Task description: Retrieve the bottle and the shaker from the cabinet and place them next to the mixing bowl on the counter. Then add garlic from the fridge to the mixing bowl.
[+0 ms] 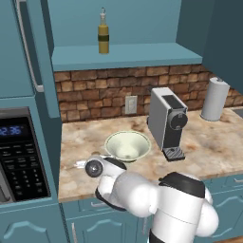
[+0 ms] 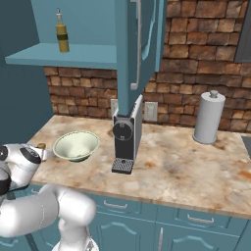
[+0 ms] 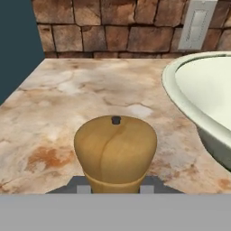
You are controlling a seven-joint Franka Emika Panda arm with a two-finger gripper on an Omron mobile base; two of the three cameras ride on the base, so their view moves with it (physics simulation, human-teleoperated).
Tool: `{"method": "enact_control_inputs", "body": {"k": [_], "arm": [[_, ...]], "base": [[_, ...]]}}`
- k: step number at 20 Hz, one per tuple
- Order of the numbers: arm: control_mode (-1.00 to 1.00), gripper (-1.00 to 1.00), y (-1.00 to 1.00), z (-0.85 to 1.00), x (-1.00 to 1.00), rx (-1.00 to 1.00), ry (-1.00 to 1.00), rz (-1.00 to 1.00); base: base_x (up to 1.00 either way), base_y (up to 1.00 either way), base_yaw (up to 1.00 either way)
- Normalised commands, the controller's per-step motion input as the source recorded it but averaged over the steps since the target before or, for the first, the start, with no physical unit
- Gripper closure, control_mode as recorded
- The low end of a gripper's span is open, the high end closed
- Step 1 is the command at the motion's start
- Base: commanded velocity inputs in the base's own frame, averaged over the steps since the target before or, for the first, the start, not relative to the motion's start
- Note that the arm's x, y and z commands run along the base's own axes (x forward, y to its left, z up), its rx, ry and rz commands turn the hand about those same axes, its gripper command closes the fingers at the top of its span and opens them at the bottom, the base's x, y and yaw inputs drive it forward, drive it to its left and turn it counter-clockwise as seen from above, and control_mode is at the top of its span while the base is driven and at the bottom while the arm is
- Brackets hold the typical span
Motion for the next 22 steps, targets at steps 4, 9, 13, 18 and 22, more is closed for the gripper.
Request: {"method": "enact_control_inputs", "body": {"k": [4,9,13,18,22], "arm": [[-1.0,1.0,0.13,-0.09,0.32,0.0,0.0,-0.02],[-1.0,1.0,0.12,-0.11,0.19,0.0,0.0,-0.01],[-1.0,1.0,0.03,-0.1,0.0,0.0,0.0,0.0],[-1.0,1.0,0.03,-0.03,0.0,0.0,0.0,0.0],[-1.0,1.0,0.0,-0.18,0.0,0.0,0.0,0.0]], "base": [[0.0,0.0,0.0],[0.0,0.0,0.0],[0.0,0.0,0.0],[0.0,0.0,0.0],[0.0,0.0,0.0]]}}
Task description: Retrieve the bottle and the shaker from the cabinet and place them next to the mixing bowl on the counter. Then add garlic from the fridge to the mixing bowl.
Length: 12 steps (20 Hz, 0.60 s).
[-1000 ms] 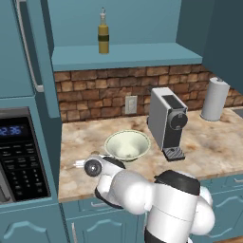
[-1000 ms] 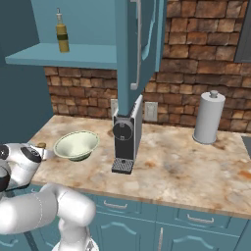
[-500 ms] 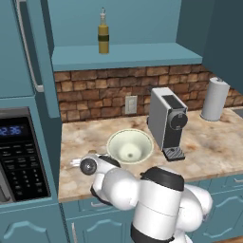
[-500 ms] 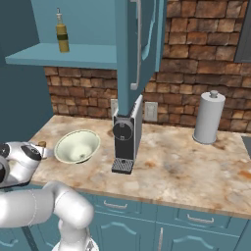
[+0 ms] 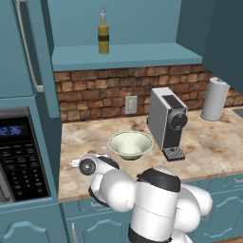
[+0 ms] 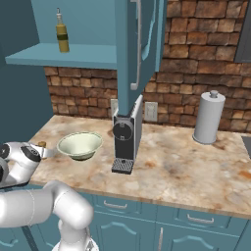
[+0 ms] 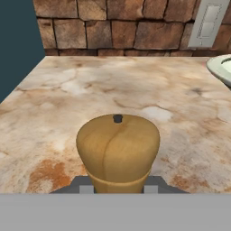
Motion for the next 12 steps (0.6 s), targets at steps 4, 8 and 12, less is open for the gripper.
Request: {"method": "enact_control_inputs", "body": {"k": [4,8,12], "arm": [[-1.0,1.0,0.0,-0.06,-0.01,0.0,0.0,0.0],[-1.0,-1.0,0.0,0.0,0.0,0.0,0.0,0.0],[-1.0,-1.0,0.0,0.0,0.0,0.0,0.0,0.0]], "base": [[0.0,0.0,0.0],[0.0,0.0,0.0],[0.0,0.0,0.0]]}}
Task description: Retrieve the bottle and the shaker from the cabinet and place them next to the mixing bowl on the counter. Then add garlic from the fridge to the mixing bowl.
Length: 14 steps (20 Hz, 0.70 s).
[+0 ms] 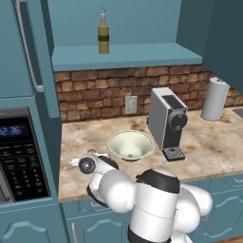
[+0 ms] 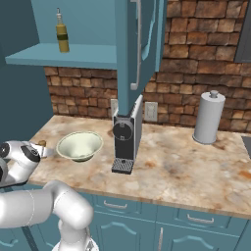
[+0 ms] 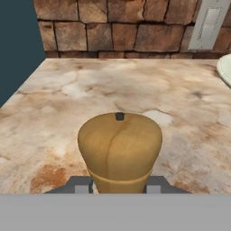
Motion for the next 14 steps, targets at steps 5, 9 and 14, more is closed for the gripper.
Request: {"method": "enact_control_inputs", "body": {"k": [5,9,14], "arm": [[-1.0,-1.0,0.0,0.0,-0.01,0.0,0.0,0.0],[-1.0,-1.0,0.0,0.03,-0.13,0.0,0.0,0.0],[-1.0,-1.0,0.0,0.21,-0.09,0.0,0.0,0.0]], "base": [[0.0,0.0,0.0],[0.0,0.0,0.0],[0.0,0.0,0.0]]}}
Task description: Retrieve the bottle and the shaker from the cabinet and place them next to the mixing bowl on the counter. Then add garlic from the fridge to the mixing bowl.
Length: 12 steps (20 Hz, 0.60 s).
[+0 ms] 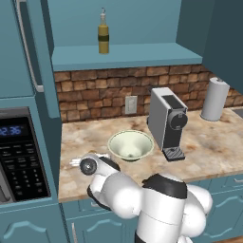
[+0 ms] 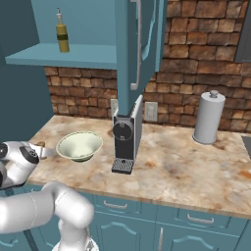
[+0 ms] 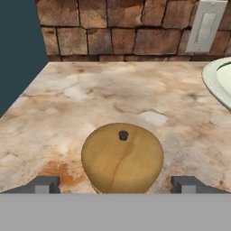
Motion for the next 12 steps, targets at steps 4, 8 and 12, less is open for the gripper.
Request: {"method": "enact_control_inputs", "body": {"k": [4,8,12], "arm": [[-1.0,-1.0,0.0,0.42,0.0,0.0,0.0,0.0],[-1.0,-1.0,0.0,0.49,0.0,0.0,0.0,0.0],[-1.0,-1.0,0.0,0.43,-0.07,0.0,0.01,0.0]], "base": [[0.0,0.0,0.0],[0.0,0.0,0.0],[0.0,0.0,0.0]]}}
